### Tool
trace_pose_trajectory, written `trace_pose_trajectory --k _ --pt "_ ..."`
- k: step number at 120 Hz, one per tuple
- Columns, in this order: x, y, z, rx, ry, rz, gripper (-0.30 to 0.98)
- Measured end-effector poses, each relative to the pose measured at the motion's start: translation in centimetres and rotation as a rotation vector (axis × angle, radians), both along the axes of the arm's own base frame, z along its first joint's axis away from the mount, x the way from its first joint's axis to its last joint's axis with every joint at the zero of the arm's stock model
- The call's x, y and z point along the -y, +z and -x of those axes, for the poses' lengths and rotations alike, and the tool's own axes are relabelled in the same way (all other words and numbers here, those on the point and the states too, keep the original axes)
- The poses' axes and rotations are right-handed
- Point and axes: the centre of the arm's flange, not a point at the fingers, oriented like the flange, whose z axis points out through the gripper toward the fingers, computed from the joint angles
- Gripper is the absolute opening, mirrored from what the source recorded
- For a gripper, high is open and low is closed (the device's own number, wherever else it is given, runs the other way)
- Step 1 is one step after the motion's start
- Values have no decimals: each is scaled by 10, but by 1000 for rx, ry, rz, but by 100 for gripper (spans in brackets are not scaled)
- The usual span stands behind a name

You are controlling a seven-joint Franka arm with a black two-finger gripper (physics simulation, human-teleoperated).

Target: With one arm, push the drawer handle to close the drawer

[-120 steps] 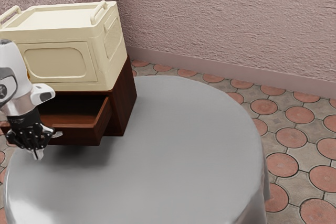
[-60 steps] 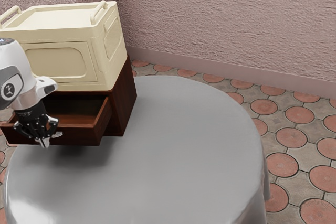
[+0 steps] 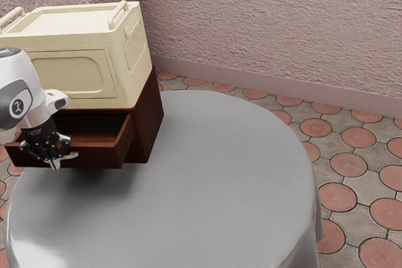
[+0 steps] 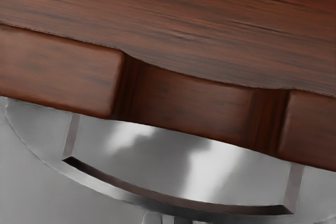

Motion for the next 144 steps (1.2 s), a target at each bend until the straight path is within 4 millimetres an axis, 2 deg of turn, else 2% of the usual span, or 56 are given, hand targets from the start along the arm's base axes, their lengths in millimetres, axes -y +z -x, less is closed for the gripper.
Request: trace_pose_trajectory --k 29,60,95,130,144 --pt "-13 -2 -33 48 -7 -25 -8" --pt "-27 7 -72 106 -22 -57 -7" --pt "-34 -2 -94 166 -35 -84 -7" --pt "-38 -6 -102 222 -40 -105 -7" --pt "-33 -8 -104 229 -50 -104 -6"
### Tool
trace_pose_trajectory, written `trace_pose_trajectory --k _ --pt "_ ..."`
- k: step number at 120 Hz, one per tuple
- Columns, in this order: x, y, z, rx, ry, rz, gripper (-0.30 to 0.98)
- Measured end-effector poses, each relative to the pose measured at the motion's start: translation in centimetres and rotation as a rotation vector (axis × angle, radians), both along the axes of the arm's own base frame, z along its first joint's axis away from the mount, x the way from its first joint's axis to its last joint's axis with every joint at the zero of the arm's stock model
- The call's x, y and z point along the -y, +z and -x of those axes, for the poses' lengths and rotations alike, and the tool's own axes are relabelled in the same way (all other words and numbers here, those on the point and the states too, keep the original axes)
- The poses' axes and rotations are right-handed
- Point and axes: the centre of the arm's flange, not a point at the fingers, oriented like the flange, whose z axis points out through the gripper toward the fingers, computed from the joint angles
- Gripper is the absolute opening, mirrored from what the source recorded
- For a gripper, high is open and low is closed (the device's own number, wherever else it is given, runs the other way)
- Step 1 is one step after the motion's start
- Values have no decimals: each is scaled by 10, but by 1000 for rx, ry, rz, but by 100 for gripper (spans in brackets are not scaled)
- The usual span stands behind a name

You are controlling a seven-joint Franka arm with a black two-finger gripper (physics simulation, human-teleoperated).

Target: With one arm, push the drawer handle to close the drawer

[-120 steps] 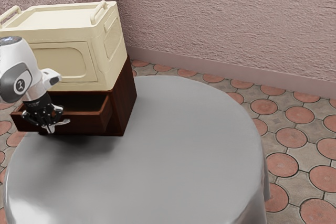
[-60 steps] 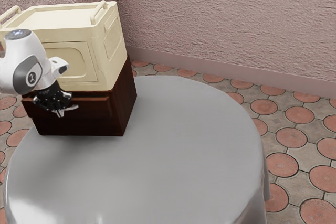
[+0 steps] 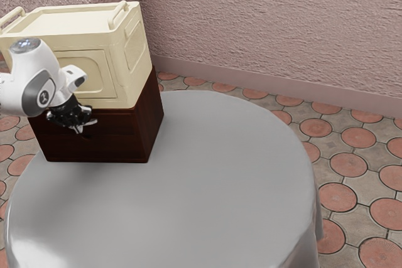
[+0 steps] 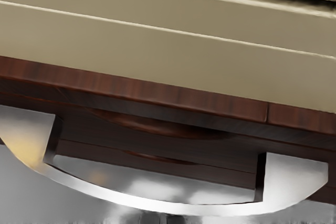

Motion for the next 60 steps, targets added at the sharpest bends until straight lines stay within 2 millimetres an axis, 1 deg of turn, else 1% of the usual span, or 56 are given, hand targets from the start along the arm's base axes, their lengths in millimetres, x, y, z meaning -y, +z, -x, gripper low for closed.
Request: trace_pose_trajectory --k 7,9,12,20,24,26,30,33,39,45,52,60 --pt "5 -5 12 -23 9 16 -5" --pt "8 -2 18 -26 15 22 -5" --pt "14 6 30 -28 24 31 -4" --pt "46 28 54 -50 22 70 -3" --pt "66 34 59 -73 9 97 -2" --pt "79 38 59 -83 -7 111 -2" --pt "110 53 48 -90 -59 134 2" --pt "128 68 37 -90 -94 149 6" --pt "165 115 2 -70 -173 176 14" --pt "196 158 -28 -55 -242 196 25" --pt "220 195 -47 -48 -308 196 35" --pt "236 234 -53 -42 -369 176 44"
